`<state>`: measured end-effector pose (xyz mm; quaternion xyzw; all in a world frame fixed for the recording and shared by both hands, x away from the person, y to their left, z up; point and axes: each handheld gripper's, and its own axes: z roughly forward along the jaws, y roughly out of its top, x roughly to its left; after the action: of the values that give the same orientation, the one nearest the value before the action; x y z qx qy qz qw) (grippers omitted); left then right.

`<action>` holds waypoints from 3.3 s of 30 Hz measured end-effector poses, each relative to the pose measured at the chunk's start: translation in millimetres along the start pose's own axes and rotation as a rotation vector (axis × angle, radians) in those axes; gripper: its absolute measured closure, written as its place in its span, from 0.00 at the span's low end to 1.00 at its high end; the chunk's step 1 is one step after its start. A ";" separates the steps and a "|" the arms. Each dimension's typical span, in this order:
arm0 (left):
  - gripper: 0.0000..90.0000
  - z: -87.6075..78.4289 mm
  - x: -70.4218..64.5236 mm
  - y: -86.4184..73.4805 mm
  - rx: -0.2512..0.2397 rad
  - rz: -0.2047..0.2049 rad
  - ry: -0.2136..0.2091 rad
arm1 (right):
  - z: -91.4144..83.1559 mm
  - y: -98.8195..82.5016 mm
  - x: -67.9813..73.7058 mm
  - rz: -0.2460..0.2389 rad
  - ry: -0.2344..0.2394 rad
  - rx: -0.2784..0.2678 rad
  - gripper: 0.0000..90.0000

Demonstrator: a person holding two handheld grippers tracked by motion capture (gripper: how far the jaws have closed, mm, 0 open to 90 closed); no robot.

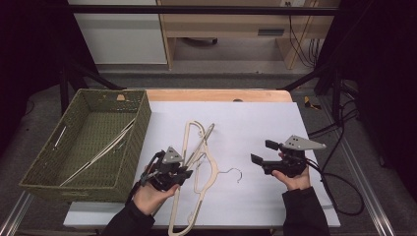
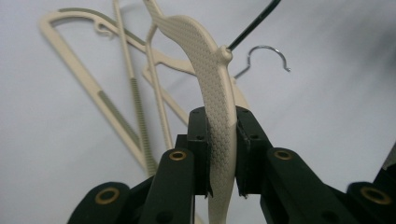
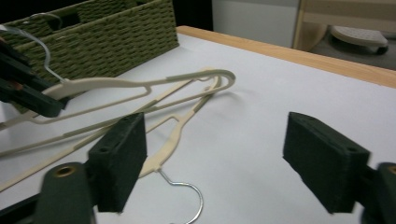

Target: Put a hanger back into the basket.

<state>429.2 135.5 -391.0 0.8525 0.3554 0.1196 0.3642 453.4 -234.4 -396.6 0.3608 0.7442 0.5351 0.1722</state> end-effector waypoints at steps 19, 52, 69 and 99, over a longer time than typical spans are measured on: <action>0.96 -28.5 26.3 -1.6 -0.078 -0.041 0.055 | -1.2 -3.6 -4.8 0.033 -0.056 0.014 0.07; 0.96 -165.2 26.2 69.1 -0.320 0.177 0.071 | -15.7 0.1 -8.9 0.028 -0.089 -0.044 0.03; 0.95 -198.8 113.3 69.0 -0.302 0.167 0.154 | -12.2 -1.0 -7.9 0.038 -0.087 -0.026 0.03; 0.95 -188.3 218.3 1.7 -0.214 0.100 0.251 | -9.5 -2.7 -8.5 0.022 -0.089 -0.013 0.02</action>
<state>499.8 386.9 -268.9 0.8036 0.3407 0.2802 0.3995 452.1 -247.3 -396.7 0.3913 0.7282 0.5254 0.2014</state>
